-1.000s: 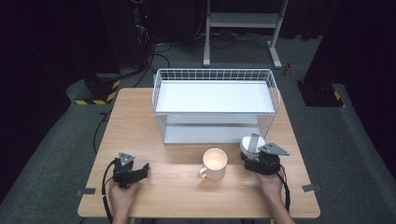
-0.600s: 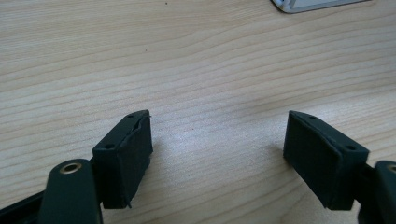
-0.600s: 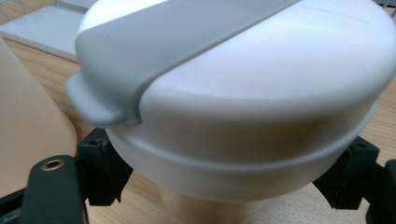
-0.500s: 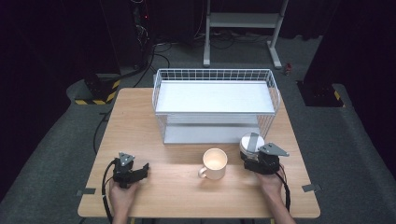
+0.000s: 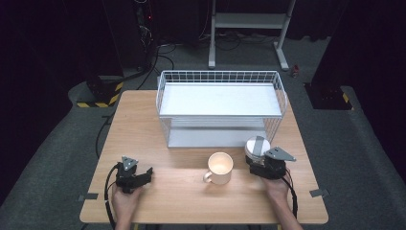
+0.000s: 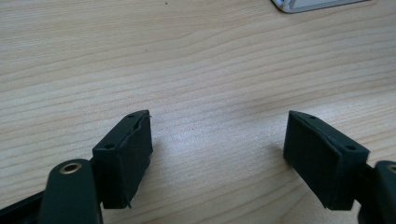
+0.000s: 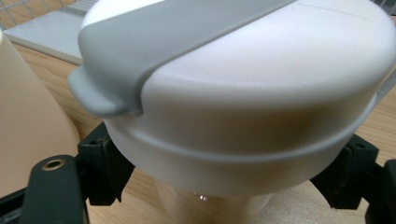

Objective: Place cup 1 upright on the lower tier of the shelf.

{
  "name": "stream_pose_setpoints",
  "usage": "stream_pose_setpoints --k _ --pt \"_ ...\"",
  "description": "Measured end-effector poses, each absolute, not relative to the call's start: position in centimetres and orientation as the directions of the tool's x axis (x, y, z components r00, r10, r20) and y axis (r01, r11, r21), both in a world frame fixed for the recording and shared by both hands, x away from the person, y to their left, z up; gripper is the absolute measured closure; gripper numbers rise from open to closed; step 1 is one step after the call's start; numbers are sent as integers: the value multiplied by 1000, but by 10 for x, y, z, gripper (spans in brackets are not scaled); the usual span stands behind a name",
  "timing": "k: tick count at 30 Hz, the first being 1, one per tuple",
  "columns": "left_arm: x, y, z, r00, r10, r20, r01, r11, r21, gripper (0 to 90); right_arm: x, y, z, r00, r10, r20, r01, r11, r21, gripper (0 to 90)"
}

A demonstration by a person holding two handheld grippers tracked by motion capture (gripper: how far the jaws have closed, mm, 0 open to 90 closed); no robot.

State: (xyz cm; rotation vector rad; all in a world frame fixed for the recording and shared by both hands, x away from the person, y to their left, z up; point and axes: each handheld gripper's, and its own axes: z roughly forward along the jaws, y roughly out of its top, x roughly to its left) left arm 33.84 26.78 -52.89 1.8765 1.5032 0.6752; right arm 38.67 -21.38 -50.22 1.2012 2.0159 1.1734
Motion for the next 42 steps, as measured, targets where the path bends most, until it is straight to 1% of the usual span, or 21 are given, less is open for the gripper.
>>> stream_pose_setpoints --k 10,24,35,38,42 --pt "338 268 -529 216 976 5 651 -148 744 240 388 -212 -497 -489 872 10 411 220 885 184" --pt "338 268 -529 216 976 5 652 -148 744 240 404 -202 -484 -499 867 18 401 212 891 184" --pt "338 268 -529 215 977 6 651 -148 744 239 424 -190 -479 -493 870 17 410 215 886 184" --pt "338 268 -529 215 977 5 652 -147 744 239 431 -187 -480 -485 874 37 429 201 881 184" --pt "338 268 -529 215 977 6 652 -148 744 239 438 -184 -483 -482 875 31 446 215 869 184"
